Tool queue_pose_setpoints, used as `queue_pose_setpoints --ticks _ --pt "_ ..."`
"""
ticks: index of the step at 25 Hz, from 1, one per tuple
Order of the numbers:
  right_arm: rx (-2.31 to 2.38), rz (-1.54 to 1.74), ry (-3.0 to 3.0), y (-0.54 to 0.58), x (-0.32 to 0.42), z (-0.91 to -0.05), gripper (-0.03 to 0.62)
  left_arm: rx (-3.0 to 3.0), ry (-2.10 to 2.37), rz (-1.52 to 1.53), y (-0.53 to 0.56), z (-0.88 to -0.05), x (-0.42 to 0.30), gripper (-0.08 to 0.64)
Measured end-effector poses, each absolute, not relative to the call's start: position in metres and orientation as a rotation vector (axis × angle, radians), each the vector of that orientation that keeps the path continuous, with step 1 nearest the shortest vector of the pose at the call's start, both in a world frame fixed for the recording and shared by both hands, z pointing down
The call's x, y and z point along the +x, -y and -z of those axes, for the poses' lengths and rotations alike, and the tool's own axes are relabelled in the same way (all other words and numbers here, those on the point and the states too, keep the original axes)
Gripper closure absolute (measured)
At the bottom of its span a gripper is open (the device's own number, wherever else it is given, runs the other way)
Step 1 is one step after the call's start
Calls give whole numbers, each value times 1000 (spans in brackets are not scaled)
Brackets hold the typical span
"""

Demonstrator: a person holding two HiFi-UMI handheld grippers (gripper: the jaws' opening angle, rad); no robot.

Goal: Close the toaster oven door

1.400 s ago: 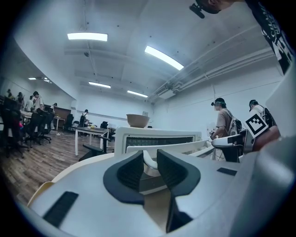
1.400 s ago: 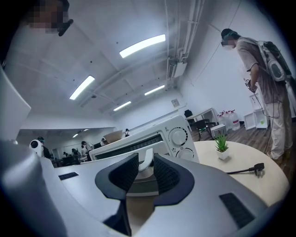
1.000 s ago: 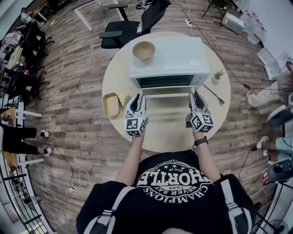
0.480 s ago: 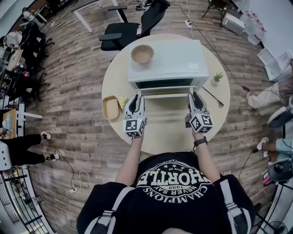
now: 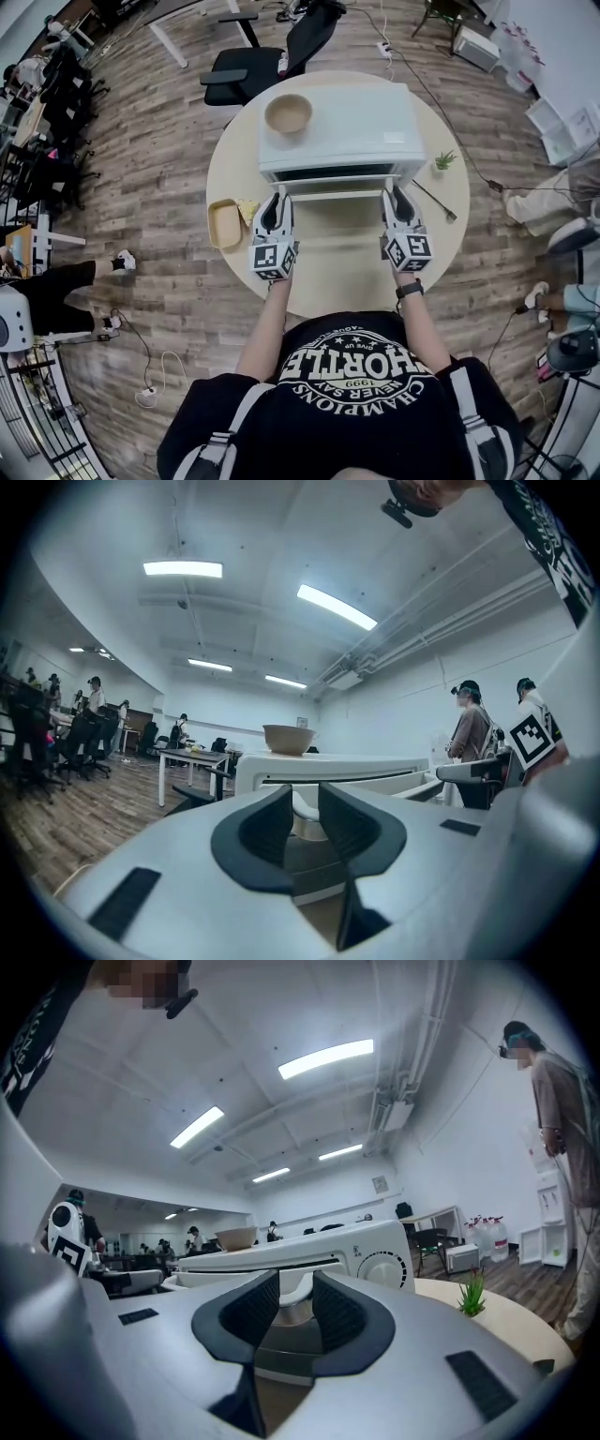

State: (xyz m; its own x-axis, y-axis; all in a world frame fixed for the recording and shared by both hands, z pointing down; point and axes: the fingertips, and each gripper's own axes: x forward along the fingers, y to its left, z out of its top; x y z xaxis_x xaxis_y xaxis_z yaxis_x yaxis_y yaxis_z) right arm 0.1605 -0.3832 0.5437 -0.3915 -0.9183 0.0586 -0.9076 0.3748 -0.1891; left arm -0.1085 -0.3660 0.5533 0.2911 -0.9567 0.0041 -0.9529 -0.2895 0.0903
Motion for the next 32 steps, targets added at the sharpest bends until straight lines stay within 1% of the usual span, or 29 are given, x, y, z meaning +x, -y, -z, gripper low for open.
queue_pose_setpoints --ticks 13,19,32 --pt "-1677 249 -2573 392 160 -540 476 2472 1836 111 375 -549 -109 457" --pt "-1667 249 -2574 399 159 -538 476 2501 1857 48 382 -546 -108 460" --pt "-1636 269 -2558 411 158 -535 472 2499 1876 60 393 -543 -109 463"
